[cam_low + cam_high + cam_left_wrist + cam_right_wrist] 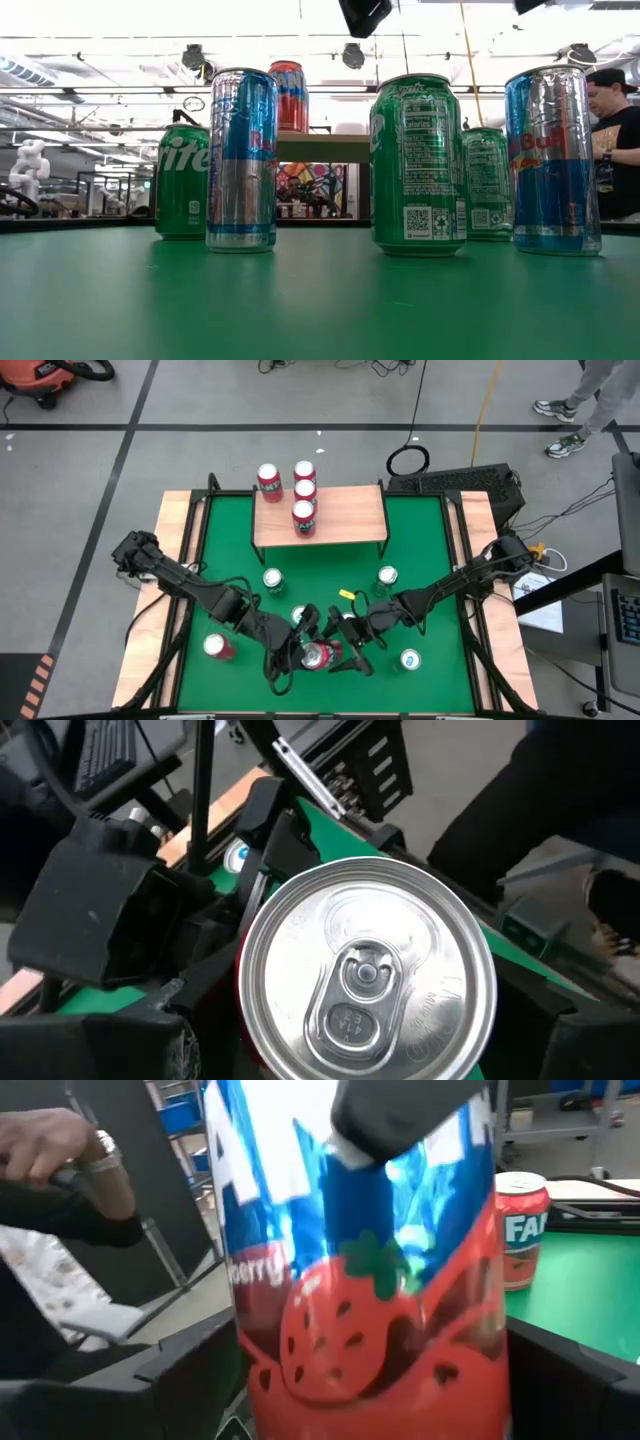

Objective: Place canned beverage on shelf
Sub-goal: Put the red soda can on the shelf aligned with the other red soda can

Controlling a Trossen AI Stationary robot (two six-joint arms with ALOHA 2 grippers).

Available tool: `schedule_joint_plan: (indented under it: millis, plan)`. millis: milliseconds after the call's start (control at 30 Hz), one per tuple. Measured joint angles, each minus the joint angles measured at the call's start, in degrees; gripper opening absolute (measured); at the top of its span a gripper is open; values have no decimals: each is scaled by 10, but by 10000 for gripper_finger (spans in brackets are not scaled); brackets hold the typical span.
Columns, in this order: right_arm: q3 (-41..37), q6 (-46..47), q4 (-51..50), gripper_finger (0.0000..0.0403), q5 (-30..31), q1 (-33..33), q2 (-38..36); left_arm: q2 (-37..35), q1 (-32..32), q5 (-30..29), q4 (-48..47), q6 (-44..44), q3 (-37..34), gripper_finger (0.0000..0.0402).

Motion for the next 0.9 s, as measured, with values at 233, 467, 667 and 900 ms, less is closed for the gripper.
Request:
schedule_joint_plan:
  millis: [233, 467, 667, 900]
  plan:
    - [0, -15, -4, 342, -26, -11, 0, 0, 26, 43, -1, 4, 0, 286]
    - [0, -42, -8, 282, -31, -19, 0, 0, 29, 7, 10, 4, 0, 297]
    - [-1, -53, -18, 280, -32, -28, -4, -1, 16, -43, 10, 0, 0, 346]
    - [-1, -74, -56, 291, -20, -34, -16, -1, -8, -198, 20, -63, 1, 392]
